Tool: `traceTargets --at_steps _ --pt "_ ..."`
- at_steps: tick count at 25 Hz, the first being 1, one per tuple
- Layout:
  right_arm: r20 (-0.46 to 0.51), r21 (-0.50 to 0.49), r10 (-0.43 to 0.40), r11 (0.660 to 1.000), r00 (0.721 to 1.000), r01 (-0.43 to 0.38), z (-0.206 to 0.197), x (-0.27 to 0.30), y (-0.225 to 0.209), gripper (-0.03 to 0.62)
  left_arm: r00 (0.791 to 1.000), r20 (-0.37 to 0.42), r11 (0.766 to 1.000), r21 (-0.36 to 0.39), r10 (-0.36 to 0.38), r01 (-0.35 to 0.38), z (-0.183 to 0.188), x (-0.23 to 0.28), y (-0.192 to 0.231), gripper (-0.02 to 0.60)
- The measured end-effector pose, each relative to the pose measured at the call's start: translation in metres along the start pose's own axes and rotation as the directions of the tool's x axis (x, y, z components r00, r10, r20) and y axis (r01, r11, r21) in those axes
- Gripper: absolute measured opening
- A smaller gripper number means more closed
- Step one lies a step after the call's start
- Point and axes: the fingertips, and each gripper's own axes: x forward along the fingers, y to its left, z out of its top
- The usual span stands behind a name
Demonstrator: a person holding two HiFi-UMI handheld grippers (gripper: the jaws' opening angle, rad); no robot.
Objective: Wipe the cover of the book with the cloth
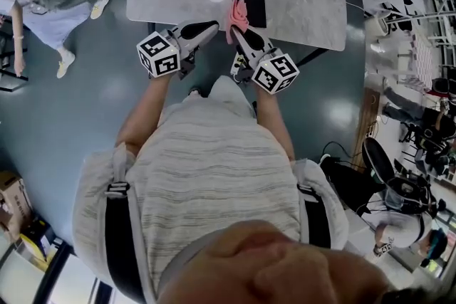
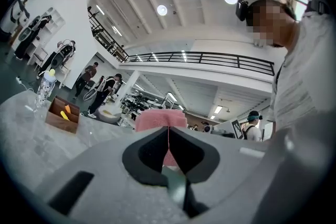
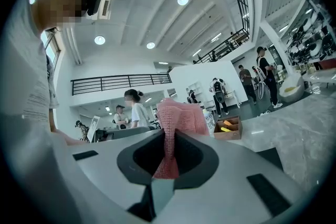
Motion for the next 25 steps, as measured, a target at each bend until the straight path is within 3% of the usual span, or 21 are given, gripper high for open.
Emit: traceTargets --at_steps 12,19,25 --pt "-0.054 -0.018 -0.026 1.000 0.998 0.026 0.016 0.028 -0.068 0.035 1.000 -0.019 0.999 -0.035 0.011 -0.011 0.005 0.043 0.059 0.018" --pt "-0.118 -0.073 -0.046 0.997 0.992 0.038 0.035 0.027 -0.151 0.035 0.996 -0.067 0.999 0.012 0.053 -0.053 -0.006 0.106 0.089 0.018" --pt "-0.211 -0.158 -0.035 0.987 0.977 0.001 0.031 0.035 -0.225 0.035 0.994 -0.074 0.996 0.037 0.087 -0.084 -0.024 0.147 0.116 0.020"
